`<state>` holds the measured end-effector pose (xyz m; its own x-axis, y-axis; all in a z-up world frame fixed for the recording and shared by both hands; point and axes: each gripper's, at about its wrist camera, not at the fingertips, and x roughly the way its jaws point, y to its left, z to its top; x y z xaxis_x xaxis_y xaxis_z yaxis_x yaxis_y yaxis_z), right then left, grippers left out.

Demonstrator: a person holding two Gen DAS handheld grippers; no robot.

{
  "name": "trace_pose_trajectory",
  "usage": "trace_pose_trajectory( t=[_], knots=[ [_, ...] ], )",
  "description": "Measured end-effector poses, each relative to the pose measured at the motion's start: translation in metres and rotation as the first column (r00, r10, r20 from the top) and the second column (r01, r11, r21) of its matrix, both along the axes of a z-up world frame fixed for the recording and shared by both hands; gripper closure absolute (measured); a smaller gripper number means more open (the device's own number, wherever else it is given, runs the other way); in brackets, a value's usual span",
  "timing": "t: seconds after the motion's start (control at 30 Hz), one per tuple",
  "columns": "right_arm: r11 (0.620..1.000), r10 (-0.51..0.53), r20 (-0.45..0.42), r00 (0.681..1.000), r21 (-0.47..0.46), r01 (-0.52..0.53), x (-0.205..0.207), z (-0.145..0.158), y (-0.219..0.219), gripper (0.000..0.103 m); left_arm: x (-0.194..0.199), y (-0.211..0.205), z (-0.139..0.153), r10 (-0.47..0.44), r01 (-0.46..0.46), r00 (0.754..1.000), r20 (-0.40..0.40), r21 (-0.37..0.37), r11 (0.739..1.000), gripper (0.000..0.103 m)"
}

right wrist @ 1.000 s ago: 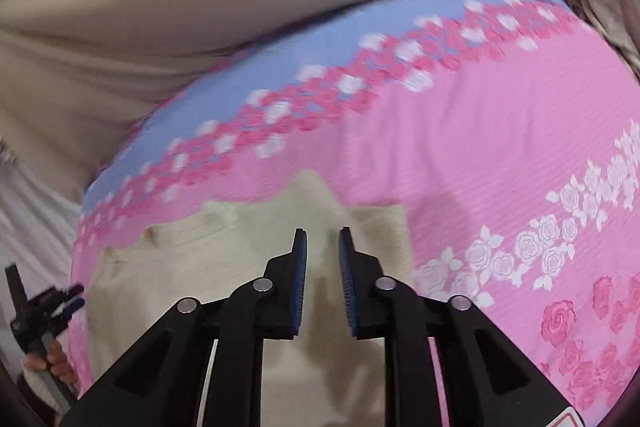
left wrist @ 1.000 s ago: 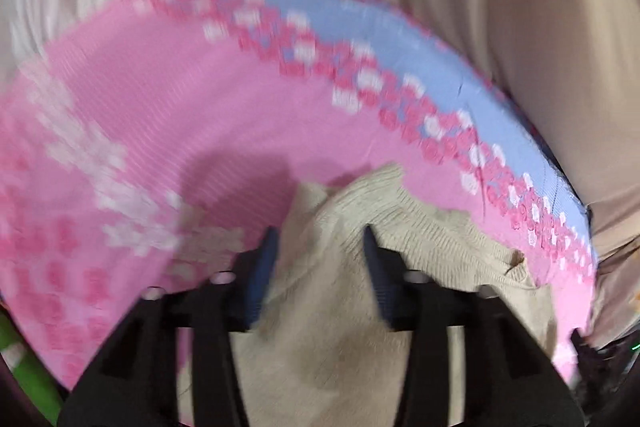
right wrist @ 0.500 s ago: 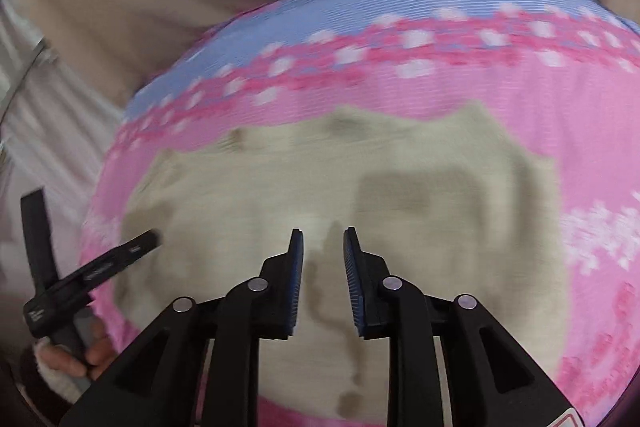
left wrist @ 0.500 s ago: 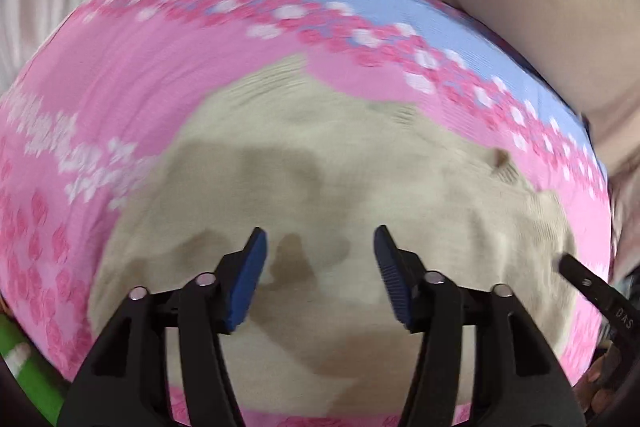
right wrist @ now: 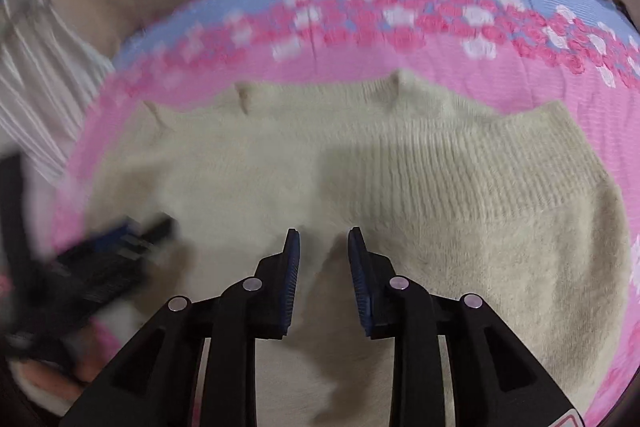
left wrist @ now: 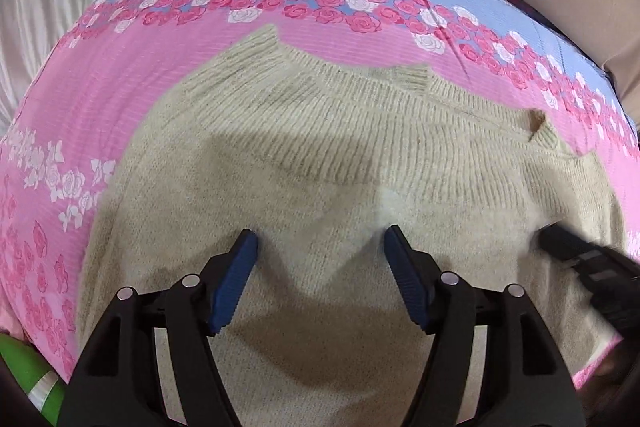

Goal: Fold small clothes

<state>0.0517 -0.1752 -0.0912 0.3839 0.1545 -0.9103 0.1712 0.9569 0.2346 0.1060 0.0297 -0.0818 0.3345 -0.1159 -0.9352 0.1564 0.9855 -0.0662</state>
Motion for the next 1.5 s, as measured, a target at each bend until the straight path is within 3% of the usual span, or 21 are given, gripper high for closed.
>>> trace_pose_trajectory(
  t=[0.1,0.17,0.3,0.37,0.43,0.53,0.57,0.63,0.67,0.7,0.8,0.87,0.97,1.03,1.1,1.13,1.2,1.23,1.27,1.37,1.5],
  knots=[
    [0.998,-0.037,0.015,0.999,0.061,0.036,-0.002,0.019,-0.005,0.077,-0.002,0.001,0.002,-0.005,0.005,1.000,-0.005,0.000,1.000,0.039],
    [0.999,-0.008,0.044,0.999,0.042,0.006,-0.005,0.033,0.000,0.077,-0.006,0.006,0.008,0.010,-0.010,1.000,-0.004,-0.016,1.000,0.039],
    [1.000,-0.010,0.062,0.998,0.004,0.010,-0.025,0.041,-0.007,0.076,-0.032,0.072,0.030,0.127,-0.125,0.992,-0.008,-0.216,0.968,0.038],
    [0.999,-0.032,0.065,0.997,0.025,0.030,-0.043,0.036,-0.021,0.076,-0.046,0.109,0.027,0.180,-0.186,0.982,-0.047,-0.249,0.950,0.033],
    [0.998,-0.054,0.049,0.997,0.018,0.053,-0.058,0.028,-0.028,0.076,-0.061,0.150,0.013,0.236,-0.255,0.966,-0.104,-0.232,0.939,0.033],
    [0.995,-0.077,-0.026,0.997,-0.058,0.075,-0.068,0.002,-0.038,0.076,-0.070,0.179,-0.018,0.322,-0.348,0.926,-0.196,-0.119,0.930,0.031],
    [0.996,-0.074,-0.022,0.997,-0.060,0.073,-0.072,-0.004,-0.043,0.083,-0.071,0.183,-0.024,0.340,-0.373,0.916,-0.213,-0.137,0.918,0.030],
    [0.994,-0.103,-0.024,0.994,-0.028,0.102,-0.070,0.001,-0.049,0.084,-0.070,0.179,-0.020,0.372,-0.402,0.904,-0.211,-0.120,0.908,0.031],
    [0.993,-0.115,-0.021,0.993,-0.029,0.114,-0.066,0.009,-0.048,0.082,-0.069,0.178,-0.017,0.385,-0.416,0.898,-0.215,-0.127,0.900,0.036],
    [0.994,-0.108,0.005,0.994,-0.023,0.108,-0.061,0.020,-0.043,0.073,-0.069,0.176,-0.008,0.397,-0.433,0.894,-0.209,-0.167,0.886,0.036],
    [0.999,-0.054,0.067,0.996,0.008,0.053,-0.041,0.043,-0.021,0.072,-0.059,0.163,0.016,0.382,-0.407,0.912,-0.149,-0.226,0.885,0.034],
    [1.000,-0.011,0.086,0.996,0.024,0.009,-0.023,0.049,-0.002,0.072,-0.049,0.154,0.017,0.372,-0.396,0.917,-0.142,-0.226,0.890,0.025],
    [0.998,0.056,0.053,0.997,0.016,-0.057,0.003,0.042,0.026,0.072,-0.030,0.144,-0.001,0.359,-0.394,0.914,-0.189,-0.209,0.895,0.022],
    [0.995,0.098,0.018,0.995,-0.003,-0.098,0.013,0.034,0.040,0.072,-0.022,0.142,-0.020,0.357,-0.410,0.899,-0.253,-0.201,0.890,0.019],
    [0.992,0.124,-0.033,0.992,-0.022,-0.125,0.020,0.020,0.049,0.072,-0.019,0.140,-0.022,0.361,-0.412,0.900,-0.245,-0.206,0.888,0.014],
    [0.990,0.135,-0.075,0.988,-0.030,-0.137,0.023,0.009,0.053,0.072,-0.019,0.139,-0.023,0.358,-0.407,0.902,-0.241,-0.201,0.891,0.017],
    [0.987,0.145,-0.087,0.986,-0.050,-0.150,0.023,-0.002,0.057,0.072,-0.017,0.138,-0.021,0.336,-0.392,0.911,-0.238,-0.251,0.885,0.038],
    [0.985,0.152,-0.085,0.985,-0.066,-0.158,0.023,-0.002,0.060,0.072,-0.014,0.140,-0.022,0.314,-0.383,0.914,-0.257,-0.294,0.876,0.061],
    [0.983,0.158,-0.090,0.983,-0.076,-0.165,0.024,-0.003,0.062,0.072,-0.013,0.141,-0.024,0.300,-0.389,0.910,-0.287,-0.336,0.858,0.074],
    [0.978,0.175,-0.103,0.979,-0.099,-0.185,0.028,-0.004,0.067,0.070,-0.014,0.147,-0.018,0.303,-0.417,0.899,-0.316,-0.405,0.814,0.086],
    [0.977,0.181,-0.099,0.978,-0.099,-0.191,0.030,-0.005,0.066,0.069,-0.022,0.137,0.023,0.241,-0.357,0.931,-0.275,-0.544,0.759,0.088]
  ],
)
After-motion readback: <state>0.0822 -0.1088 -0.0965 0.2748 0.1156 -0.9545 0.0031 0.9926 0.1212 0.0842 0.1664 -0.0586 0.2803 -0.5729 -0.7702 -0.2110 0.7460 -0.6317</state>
